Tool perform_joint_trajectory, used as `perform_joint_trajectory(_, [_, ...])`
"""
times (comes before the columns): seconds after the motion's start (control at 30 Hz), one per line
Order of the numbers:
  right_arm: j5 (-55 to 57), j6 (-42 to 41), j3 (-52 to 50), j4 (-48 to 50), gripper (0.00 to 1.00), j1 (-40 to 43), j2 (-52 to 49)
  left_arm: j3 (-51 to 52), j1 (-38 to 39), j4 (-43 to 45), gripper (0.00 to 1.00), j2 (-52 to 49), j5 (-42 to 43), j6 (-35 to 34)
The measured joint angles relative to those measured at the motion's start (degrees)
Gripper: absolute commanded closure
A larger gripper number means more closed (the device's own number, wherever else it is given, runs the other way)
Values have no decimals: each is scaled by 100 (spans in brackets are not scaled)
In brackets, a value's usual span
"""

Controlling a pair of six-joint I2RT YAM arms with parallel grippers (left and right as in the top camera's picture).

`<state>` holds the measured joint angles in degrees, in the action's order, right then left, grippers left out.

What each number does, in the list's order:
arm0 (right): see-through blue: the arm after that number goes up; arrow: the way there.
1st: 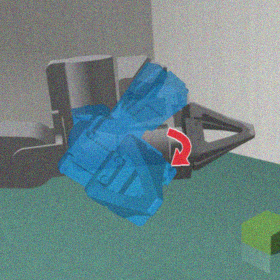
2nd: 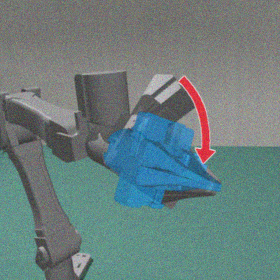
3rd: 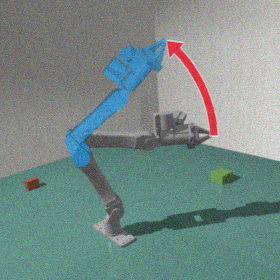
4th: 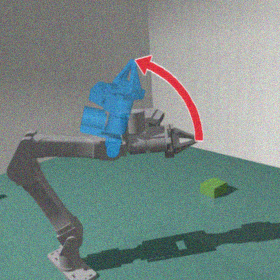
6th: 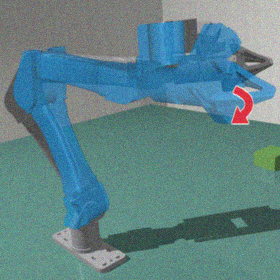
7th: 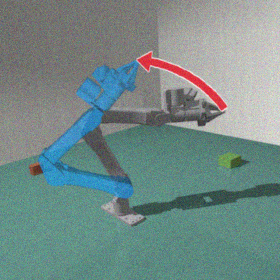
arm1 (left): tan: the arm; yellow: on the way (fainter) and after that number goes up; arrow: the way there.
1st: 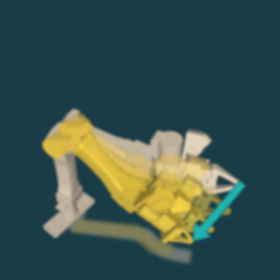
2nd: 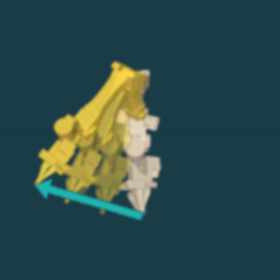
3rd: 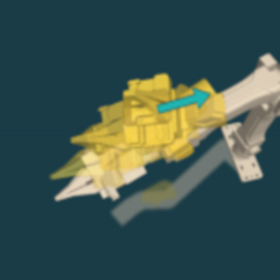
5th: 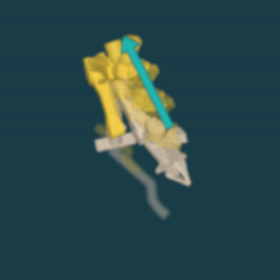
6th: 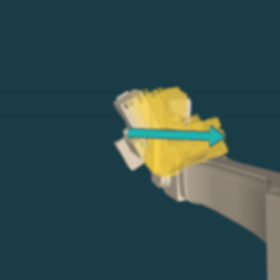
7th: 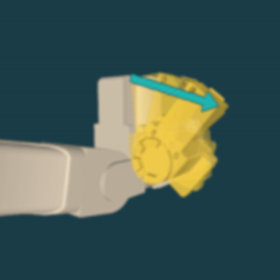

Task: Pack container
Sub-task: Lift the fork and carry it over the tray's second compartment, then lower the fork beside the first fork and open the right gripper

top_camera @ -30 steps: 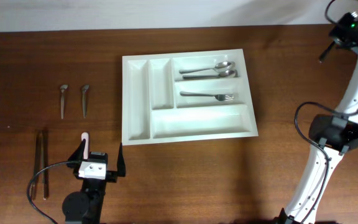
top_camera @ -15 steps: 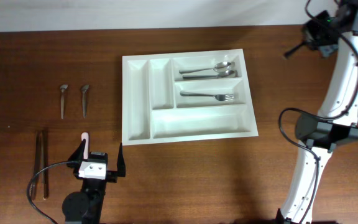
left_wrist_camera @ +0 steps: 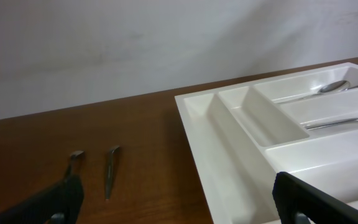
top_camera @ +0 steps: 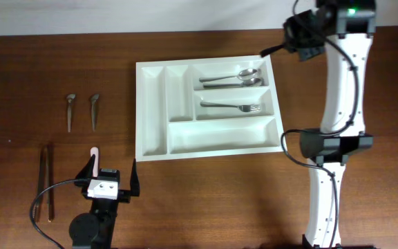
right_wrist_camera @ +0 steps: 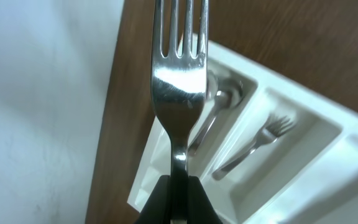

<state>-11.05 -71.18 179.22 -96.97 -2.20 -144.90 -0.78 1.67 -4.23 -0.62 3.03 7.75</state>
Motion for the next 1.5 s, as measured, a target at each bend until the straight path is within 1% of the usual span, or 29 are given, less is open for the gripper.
perform_joint_trajectory(0.2, [356, -726, -323, 2, 96, -487, 0, 0, 0, 2, 1, 0, 0, 0])
perform_joint_trajectory(0.4, [597, -1161, -1075, 0, 96, -654, 0, 0, 0, 0, 1, 0, 0, 0])
perform_joint_trajectory(0.67, [678, -2155, -2072, -2, 96, -896, 0, 0, 0, 0, 1, 0, 0, 0])
perform_joint_trajectory(1.07, [824, -2852, -2787, 118, 96, -1519, 0, 0, 0, 2, 1, 0, 0, 0])
perform_joint_trajectory(1.33, [1093, -2953, -3088, 400, 96, -1591, 0, 0, 0, 0, 1, 0, 0, 0])
perform_joint_trajectory(1.5, [1305, -3038, -3257, 579, 93, -1591, 0, 0, 0, 0, 1, 0, 0, 0])
